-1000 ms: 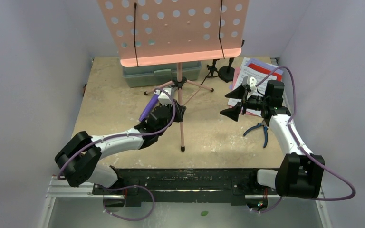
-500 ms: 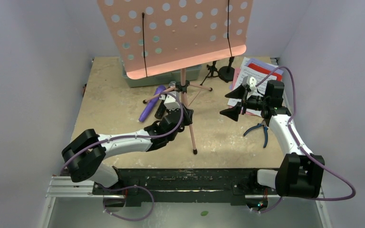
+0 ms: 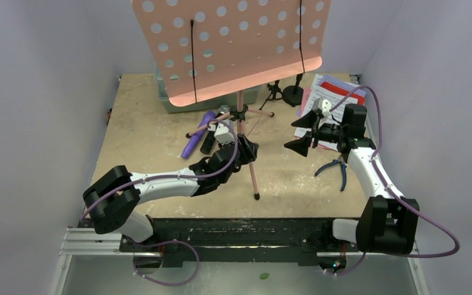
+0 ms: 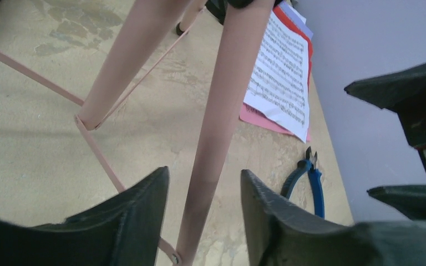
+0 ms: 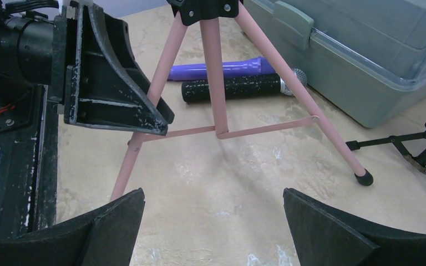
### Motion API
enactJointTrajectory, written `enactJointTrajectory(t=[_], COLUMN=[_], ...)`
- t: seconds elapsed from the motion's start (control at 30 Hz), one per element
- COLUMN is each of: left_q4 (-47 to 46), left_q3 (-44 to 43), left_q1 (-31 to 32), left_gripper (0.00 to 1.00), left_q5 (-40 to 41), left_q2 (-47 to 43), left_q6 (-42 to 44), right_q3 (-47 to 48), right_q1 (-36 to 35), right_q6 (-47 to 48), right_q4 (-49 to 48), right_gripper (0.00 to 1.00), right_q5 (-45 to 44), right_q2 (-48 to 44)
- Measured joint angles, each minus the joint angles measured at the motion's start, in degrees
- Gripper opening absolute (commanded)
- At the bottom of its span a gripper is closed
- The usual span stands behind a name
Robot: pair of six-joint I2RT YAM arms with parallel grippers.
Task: Pack up the instrument practice props
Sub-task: Place the music stand at the center of the board, then unscrew the knob on the music stand.
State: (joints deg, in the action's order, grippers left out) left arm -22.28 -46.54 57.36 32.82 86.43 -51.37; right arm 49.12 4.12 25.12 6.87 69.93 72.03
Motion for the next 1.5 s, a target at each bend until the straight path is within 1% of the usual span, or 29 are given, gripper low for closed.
enactJointTrajectory(t=[0.03, 0.13, 0.2, 0.27, 0.37, 0.5, 0.63, 0.77, 0.9, 1.0, 1.1, 1.23, 1.33, 1.4, 1.5], left_q4=[-0.46, -0.83, -1.55, -2.6, -4.79, -7.28, -8.28, -10.88, -17.75, -23.12, -27.93, -36.48, -45.16, -49.37, -54.1], left_q3=[0.59, 2.51, 4.46, 6.54, 9.57, 13.7, 17.14, 21.35, 26.27, 28.26, 28.52, 28.68, 29.46, 29.51, 29.27], left_q1=[0.04, 0.09, 0.09, 0.09, 0.04, -0.37, -2.36, -5.49, -9.07, -11.54, -12.66, -13.0, -13.29, -13.6, -14.14], left_gripper=[0.6, 0.69, 0.71, 0.77, 0.79, 0.81, 0.81, 0.81, 0.81, 0.8, 0.79, 0.79, 0.78, 0.76, 0.67], left_q5=[-1.01, -2.84, -4.26, -5.68, -8.26, -13.62, -17.81, -19.19, -19.78, -20.59, -21.33, -23.67, -25.83, -26.69, -27.21], left_q2=[-0.28, -1.84, -3.67, -5.79, -9.18, -14.19, -19.02, -23.91, -26.73, -26.47, -24.85, -20.26, -15.32, -12.33, -8.66], left_q6=[-0.15, 0.17, 1.62, 3.56, 7.8, 15.17, 21.84, 27.98, 33.38, 36.26, 38.62, 42.82, 47.63, 49.9, 52.78], right_q3=[-0.02, -0.02, -0.02, -0.02, -0.02, -0.02, -0.02, -0.02, -0.02, -0.02, -0.02, -0.02, -0.02, -0.02, -0.02], right_q1=[0.0, 0.0, 0.0, 0.0, 0.0, 0.0, 0.0, 0.0, 0.0, 0.0, 0.0, 0.0, 0.0, 0.0, 0.0], right_q6=[0.0, 0.0, 0.02, 0.02, 0.11, 0.57, 1.09, 1.55, 1.86, 2.01, 2.14, 2.32, 2.4, 2.43, 2.51], right_q4=[0.02, 0.02, 0.04, 0.04, 0.24, 1.03, 1.73, 2.38, 2.67, 2.8, 2.93, 2.99, 2.99, 3.02, 3.04], right_gripper=[0.99, 0.99, 0.99, 0.99, 0.99, 0.99, 0.99, 0.99, 0.99, 0.99, 0.99, 0.99, 0.99, 0.99, 0.99], right_q5=[0.0, 0.0, 0.0, 0.0, -0.02, -0.22, -0.39, -0.42, -0.39, -0.39, -0.42, -0.39, -0.39, -0.39, -0.37], right_q2=[0.04, 0.04, 0.04, 0.04, 0.04, 0.04, 0.04, 0.04, 0.04, 0.04, 0.04, 0.04, 0.24, 0.46, 0.68])
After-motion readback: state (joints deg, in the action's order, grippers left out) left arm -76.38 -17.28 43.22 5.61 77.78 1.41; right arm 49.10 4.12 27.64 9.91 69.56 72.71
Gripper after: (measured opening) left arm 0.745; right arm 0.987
